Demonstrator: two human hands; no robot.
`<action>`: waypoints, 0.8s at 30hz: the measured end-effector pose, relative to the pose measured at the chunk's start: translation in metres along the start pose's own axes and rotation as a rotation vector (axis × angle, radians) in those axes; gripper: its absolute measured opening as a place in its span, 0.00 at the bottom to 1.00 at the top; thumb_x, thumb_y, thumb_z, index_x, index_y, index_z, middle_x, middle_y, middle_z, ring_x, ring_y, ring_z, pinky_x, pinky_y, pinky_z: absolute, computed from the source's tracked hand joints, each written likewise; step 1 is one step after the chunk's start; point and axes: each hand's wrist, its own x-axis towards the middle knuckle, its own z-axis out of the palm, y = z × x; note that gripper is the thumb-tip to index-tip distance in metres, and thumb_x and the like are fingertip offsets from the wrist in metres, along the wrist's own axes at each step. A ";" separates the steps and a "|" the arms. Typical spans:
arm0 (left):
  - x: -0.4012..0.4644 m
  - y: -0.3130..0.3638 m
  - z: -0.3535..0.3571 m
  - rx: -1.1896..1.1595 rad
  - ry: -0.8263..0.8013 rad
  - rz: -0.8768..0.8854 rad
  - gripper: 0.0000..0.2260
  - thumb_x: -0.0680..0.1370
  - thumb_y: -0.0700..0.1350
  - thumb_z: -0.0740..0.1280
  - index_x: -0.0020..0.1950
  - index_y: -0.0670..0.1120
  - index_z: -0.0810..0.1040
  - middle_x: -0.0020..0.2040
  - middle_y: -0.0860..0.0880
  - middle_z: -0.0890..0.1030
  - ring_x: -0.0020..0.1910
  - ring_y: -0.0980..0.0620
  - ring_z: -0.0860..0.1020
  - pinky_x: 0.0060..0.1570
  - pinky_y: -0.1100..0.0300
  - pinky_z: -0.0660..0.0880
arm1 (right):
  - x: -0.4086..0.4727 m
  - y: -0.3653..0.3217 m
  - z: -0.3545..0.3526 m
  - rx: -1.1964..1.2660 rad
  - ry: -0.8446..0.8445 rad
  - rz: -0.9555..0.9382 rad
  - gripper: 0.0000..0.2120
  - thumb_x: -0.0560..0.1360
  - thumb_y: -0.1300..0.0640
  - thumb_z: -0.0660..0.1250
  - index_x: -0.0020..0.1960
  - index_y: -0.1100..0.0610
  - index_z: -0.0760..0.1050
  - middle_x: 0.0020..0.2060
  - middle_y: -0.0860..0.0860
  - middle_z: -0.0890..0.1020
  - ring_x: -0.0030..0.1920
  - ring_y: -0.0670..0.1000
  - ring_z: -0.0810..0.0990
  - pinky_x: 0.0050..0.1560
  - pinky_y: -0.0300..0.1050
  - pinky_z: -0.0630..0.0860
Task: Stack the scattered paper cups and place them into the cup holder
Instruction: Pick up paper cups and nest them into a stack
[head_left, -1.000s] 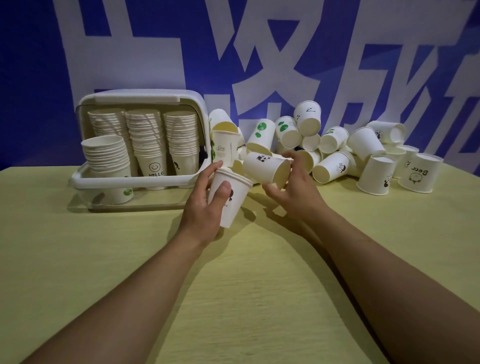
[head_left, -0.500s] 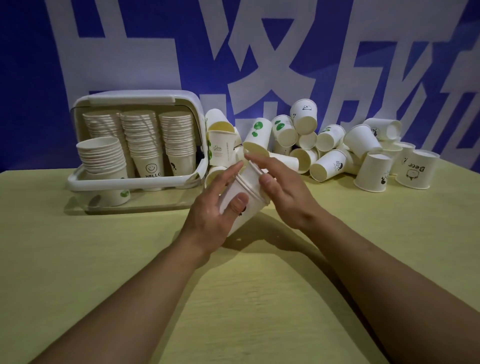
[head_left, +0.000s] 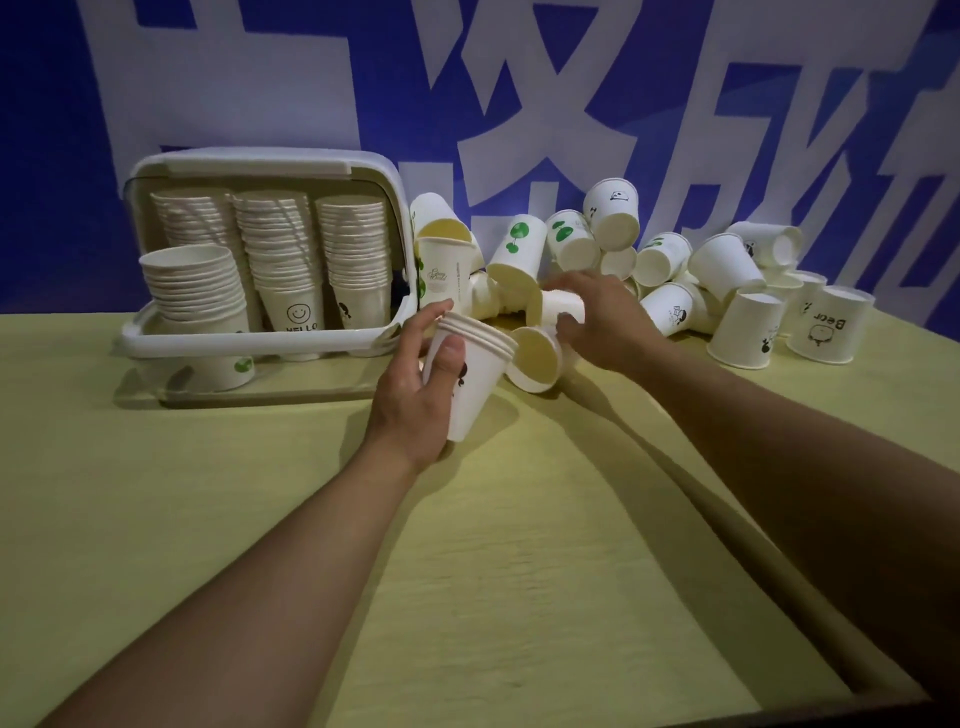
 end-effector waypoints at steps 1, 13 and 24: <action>0.001 0.000 -0.001 -0.007 0.015 -0.008 0.17 0.77 0.62 0.58 0.66 0.66 0.70 0.51 0.57 0.78 0.41 0.68 0.76 0.41 0.68 0.72 | 0.003 0.004 -0.001 0.010 -0.081 -0.012 0.20 0.77 0.55 0.67 0.68 0.43 0.72 0.68 0.50 0.75 0.67 0.55 0.72 0.68 0.57 0.70; 0.002 0.002 0.000 -0.021 0.005 -0.023 0.15 0.79 0.60 0.60 0.66 0.66 0.70 0.56 0.61 0.77 0.45 0.71 0.76 0.46 0.66 0.71 | -0.028 -0.001 -0.016 -0.136 -0.273 -0.163 0.29 0.72 0.44 0.73 0.70 0.41 0.67 0.59 0.45 0.67 0.61 0.49 0.66 0.61 0.50 0.67; -0.013 0.014 0.002 0.046 -0.061 0.005 0.19 0.77 0.62 0.59 0.68 0.66 0.70 0.57 0.53 0.78 0.43 0.70 0.76 0.46 0.63 0.71 | -0.061 -0.004 -0.022 -0.111 -0.188 -0.147 0.37 0.70 0.42 0.75 0.72 0.39 0.60 0.66 0.51 0.74 0.59 0.50 0.71 0.60 0.52 0.75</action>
